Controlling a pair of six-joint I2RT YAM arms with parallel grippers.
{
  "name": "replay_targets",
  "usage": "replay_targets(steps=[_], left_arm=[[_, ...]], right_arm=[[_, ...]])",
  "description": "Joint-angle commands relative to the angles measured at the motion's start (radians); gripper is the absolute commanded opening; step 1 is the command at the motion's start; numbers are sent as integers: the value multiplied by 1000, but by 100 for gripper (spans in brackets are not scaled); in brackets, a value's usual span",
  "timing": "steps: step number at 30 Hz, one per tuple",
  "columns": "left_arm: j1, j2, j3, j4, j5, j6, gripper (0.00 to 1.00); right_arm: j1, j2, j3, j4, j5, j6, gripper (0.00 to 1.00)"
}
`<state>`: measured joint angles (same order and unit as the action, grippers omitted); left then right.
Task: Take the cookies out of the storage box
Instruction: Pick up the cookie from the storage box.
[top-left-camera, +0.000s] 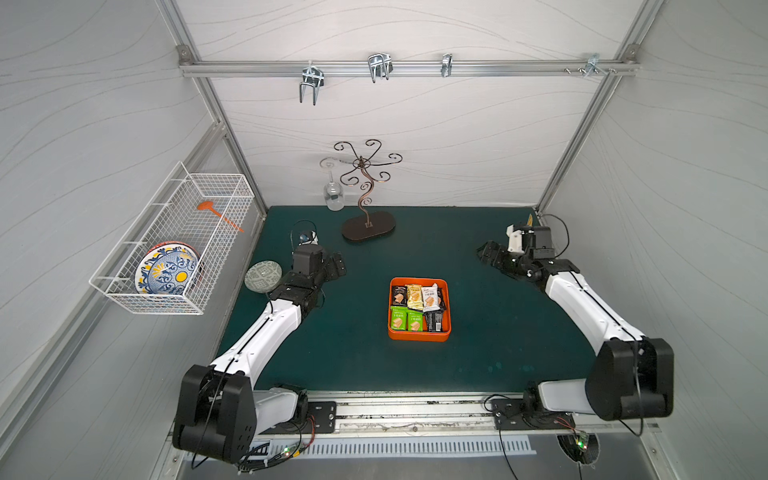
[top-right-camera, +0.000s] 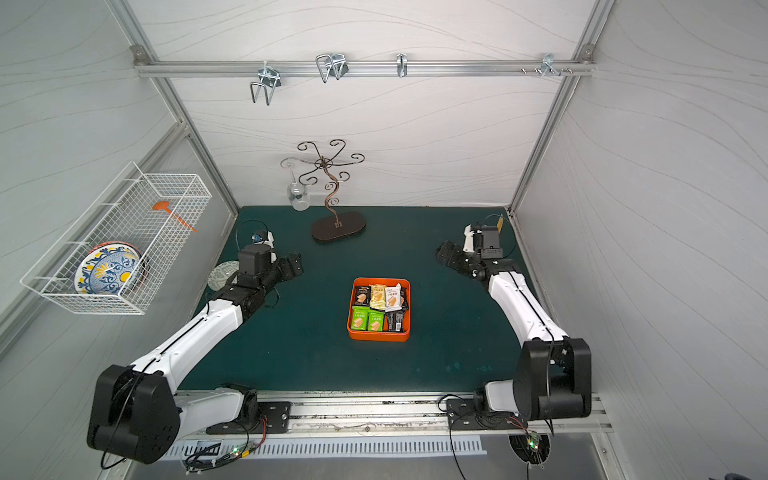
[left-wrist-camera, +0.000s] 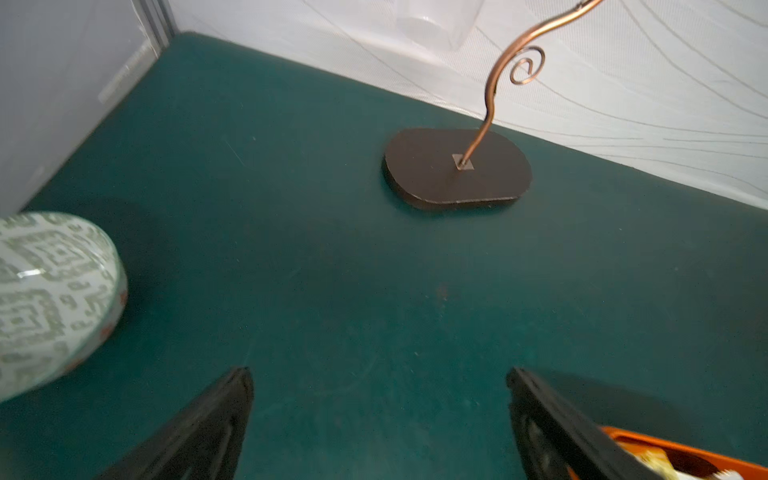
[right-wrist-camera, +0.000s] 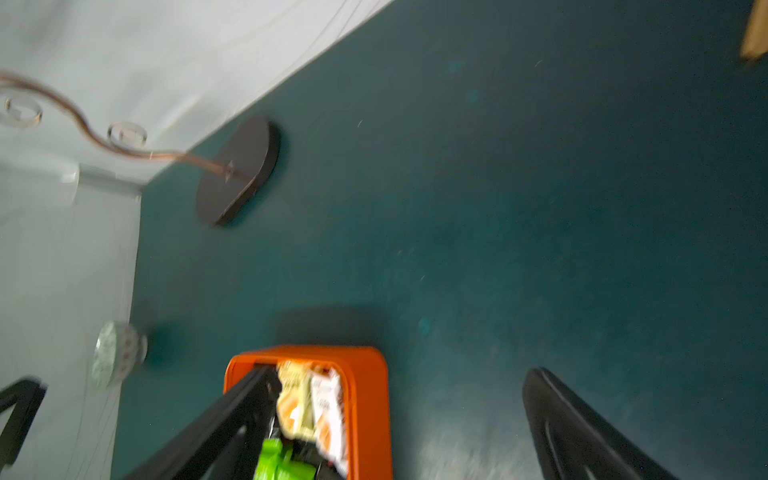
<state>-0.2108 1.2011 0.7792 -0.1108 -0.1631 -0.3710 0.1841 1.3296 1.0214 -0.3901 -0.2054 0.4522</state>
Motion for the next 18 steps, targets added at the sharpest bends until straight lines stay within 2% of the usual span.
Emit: replay_targets(steps=[1,3,6,13,18], left_arm=[[-39,-32,41,-168,28,-200,99],[-61,-53,21,-188,63,-262,99],[-83,-82,-7,-210,129,-297,99],[-111,-125,-89,-260,258,-316,99],[-114,-162,-132,-325,290,-317,98]], right_arm=[[131,-78,48,-234,99,-27,98],[223,-91,62,-298,155,-32,94],[332,-93,68,-339,167,-14,87],[570,-14,32,-289,236,67,78],[650,110,61,-267,342,117,74]])
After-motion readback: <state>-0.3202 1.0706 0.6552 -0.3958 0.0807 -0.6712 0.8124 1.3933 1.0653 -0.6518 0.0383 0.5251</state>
